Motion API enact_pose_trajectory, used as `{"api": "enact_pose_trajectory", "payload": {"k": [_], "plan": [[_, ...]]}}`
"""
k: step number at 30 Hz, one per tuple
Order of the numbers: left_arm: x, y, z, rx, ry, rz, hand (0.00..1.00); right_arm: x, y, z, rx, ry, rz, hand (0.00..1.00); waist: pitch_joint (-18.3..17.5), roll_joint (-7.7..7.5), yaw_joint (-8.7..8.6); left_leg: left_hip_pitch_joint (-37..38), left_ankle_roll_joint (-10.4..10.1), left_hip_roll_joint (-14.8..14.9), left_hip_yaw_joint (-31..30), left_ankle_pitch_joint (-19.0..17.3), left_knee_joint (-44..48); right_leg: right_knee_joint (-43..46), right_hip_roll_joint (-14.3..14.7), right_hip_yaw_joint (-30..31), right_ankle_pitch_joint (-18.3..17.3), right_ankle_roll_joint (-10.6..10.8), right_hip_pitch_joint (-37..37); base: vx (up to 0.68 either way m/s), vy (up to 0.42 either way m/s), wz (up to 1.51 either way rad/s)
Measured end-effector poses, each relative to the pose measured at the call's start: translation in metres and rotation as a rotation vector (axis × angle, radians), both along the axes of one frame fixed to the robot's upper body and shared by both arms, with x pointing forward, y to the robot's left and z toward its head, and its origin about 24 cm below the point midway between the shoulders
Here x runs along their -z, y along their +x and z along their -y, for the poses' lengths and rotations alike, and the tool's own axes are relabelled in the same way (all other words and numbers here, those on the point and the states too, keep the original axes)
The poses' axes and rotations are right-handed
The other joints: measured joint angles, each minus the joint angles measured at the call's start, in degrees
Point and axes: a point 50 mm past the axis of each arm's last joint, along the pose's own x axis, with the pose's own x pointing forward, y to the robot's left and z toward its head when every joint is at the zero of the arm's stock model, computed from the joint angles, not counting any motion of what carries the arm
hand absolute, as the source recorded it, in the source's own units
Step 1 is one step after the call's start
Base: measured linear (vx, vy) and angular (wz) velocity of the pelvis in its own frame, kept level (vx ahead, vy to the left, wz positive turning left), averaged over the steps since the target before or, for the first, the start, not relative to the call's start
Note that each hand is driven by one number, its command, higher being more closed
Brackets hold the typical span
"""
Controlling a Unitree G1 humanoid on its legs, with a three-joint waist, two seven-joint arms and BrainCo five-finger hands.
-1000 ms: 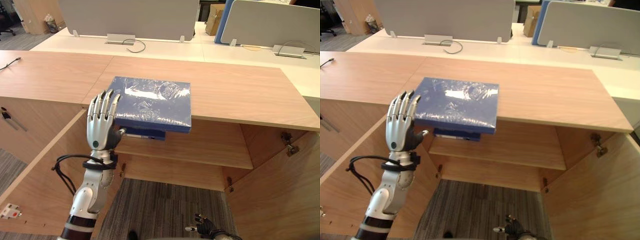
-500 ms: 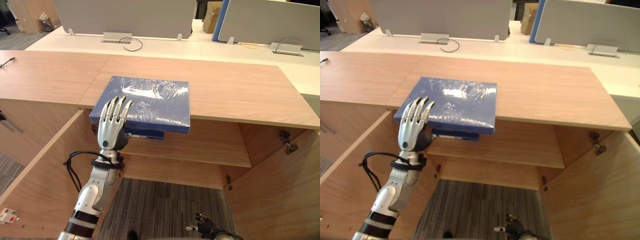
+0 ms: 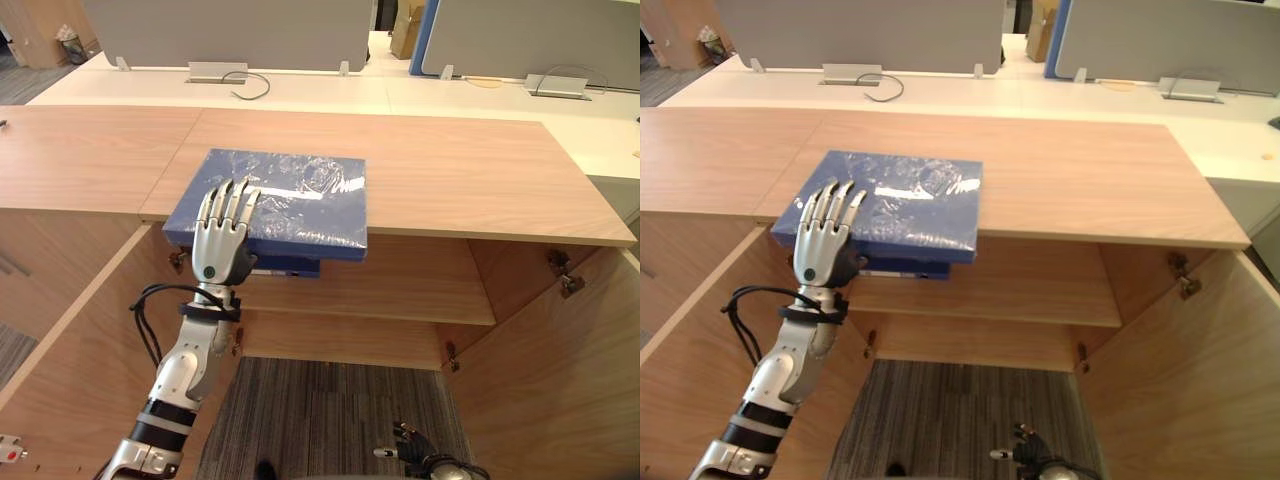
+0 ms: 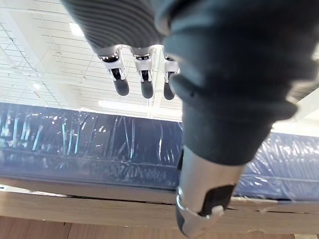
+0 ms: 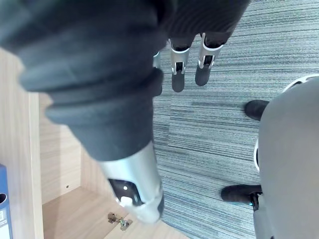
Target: Walk over to the cabinet, pick up the folder, carry it to the office cabinet, place the folder inside the office cabinet, then close the office cabinet door
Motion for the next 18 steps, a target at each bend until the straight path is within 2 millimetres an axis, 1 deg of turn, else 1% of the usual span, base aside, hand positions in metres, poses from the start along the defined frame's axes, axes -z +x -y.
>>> {"api": "enact_pose_trajectory", "payload": {"k": [2, 4, 5, 8, 11, 14, 18], "plan": [[0.0, 0.0, -0.001, -0.007, 0.002, -0.001, 0.0, 0.0, 0.0, 0.0, -0.001, 0.0, 0.001, 0.0, 0.0, 0.0, -0.14, 0.0, 0.0, 0.0, 0.0, 0.0, 0.0, 0.0, 0.0, 0.0, 0.0, 0.0, 0.0, 0.0, 0.0, 0.0], [0.0, 0.005, -0.002, -0.016, 0.007, -0.006, 0.0, -0.001, 0.002, 0.0, -0.001, -0.003, 0.009, 0.0, 0.2, 0.05, -0.17, 0.0, 0.0, 0.0, 0.0, 0.0, 0.0, 0.0, 0.0, 0.0, 0.0, 0.0, 0.0, 0.0, 0.0, 0.0], [0.0, 0.006, -0.002, -0.019, 0.009, -0.006, 1.0, -0.001, 0.002, 0.0, 0.0, -0.004, 0.012, 0.0, 0.2, 0.06, -0.21, 0.0, 0.0, 0.0, 0.0, 0.0, 0.0, 0.0, 0.0, 0.0, 0.0, 0.0, 0.0, 0.0, 0.0, 0.0], [0.003, 0.008, -0.005, -0.032, 0.016, -0.02, 1.0, -0.001, 0.002, 0.001, 0.001, -0.007, 0.013, 0.0, 0.4, 0.17, -0.65, 0.1, 0.0, 0.0, 0.4, 0.0, 0.0, 0.0, 0.0, 0.3, 0.0, 0.0, 0.0, -0.01, 0.009, -0.04], [0.006, 0.011, -0.008, -0.06, 0.016, -0.029, 1.0, -0.002, 0.003, 0.001, 0.0, -0.009, 0.016, 0.0, 0.4, 0.24, -0.74, 0.2, -0.1, 0.1, 1.2, -0.1, 0.0, -0.1, 0.0, 0.9, 0.1, 0.0, -0.1, -0.01, 0.015, -0.09], [0.0, 0.016, -0.009, -0.067, 0.015, 0.005, 1.0, -0.002, 0.003, 0.003, -0.001, -0.014, 0.021, 0.0, 0.6, 0.39, -0.8, 0.5, -0.1, 0.1, 1.5, -0.1, 0.0, -0.1, 0.0, 1.2, 0.1, 0.0, 0.0, -0.01, 0.006, -0.07], [0.001, 0.022, -0.012, -0.083, 0.021, 0.009, 1.0, -0.003, 0.005, 0.004, -0.002, -0.016, 0.031, 0.0, 0.8, 0.79, -1.16, 1.0, -0.2, 0.1, 1.8, -0.1, 0.0, 0.0, 0.0, 1.5, 0.1, -0.1, 0.3, -0.03, 0.011, -0.04]]}}
